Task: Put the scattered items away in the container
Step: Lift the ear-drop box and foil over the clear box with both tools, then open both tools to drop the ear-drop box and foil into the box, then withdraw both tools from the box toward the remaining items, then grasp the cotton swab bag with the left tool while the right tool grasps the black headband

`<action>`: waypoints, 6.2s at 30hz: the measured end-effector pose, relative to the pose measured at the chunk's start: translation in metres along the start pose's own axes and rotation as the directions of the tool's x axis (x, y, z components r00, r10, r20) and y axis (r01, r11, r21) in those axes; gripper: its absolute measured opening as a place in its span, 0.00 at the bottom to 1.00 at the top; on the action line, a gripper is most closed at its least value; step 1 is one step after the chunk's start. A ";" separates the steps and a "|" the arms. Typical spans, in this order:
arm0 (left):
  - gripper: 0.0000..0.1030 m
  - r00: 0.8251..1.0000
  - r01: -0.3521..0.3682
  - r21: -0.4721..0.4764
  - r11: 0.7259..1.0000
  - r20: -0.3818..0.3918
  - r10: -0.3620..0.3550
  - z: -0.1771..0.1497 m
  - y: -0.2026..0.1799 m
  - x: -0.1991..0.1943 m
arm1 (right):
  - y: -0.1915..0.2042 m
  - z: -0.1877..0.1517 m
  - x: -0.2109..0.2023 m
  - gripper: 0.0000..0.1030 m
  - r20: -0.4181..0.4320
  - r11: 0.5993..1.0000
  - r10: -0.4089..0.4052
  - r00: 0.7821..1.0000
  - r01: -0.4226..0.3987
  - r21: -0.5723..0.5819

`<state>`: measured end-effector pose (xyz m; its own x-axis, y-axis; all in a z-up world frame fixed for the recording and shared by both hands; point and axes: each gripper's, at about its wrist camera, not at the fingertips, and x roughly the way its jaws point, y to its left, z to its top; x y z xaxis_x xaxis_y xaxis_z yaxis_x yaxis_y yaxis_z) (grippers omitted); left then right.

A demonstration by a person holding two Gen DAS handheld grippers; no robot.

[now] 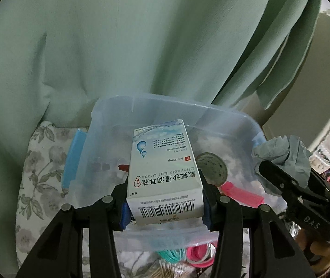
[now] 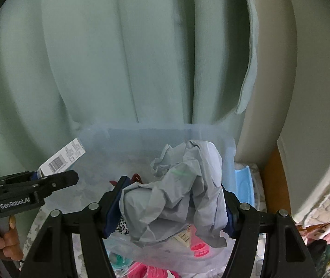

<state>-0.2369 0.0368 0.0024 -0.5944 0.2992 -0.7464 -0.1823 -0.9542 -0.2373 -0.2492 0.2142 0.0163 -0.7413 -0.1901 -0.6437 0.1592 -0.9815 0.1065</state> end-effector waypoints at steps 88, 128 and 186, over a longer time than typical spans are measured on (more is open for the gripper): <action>1.00 0.990 -0.009 -0.023 1.000 0.140 0.012 -0.061 0.010 -0.071 | 0.017 -0.072 -0.101 1.00 0.038 0.999 0.019 0.999 -0.021 0.035; 1.00 0.998 0.056 -0.092 0.994 -0.008 -0.057 -0.175 -0.014 -0.043 | -0.024 -0.214 -0.110 1.00 -0.231 0.975 0.083 0.969 -0.032 0.218; 1.00 0.965 -0.084 0.149 0.985 -0.233 0.117 -0.180 0.010 0.072 | -0.035 -0.206 -0.005 0.86 -0.356 0.998 -0.022 0.934 0.039 0.041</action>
<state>-0.1401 0.0492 -0.1657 -0.4127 0.1780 -0.8933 -0.2465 -0.9659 -0.0786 -0.1167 0.2547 -0.1400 -0.4642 -0.1478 -0.8733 0.1030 -0.9883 0.1125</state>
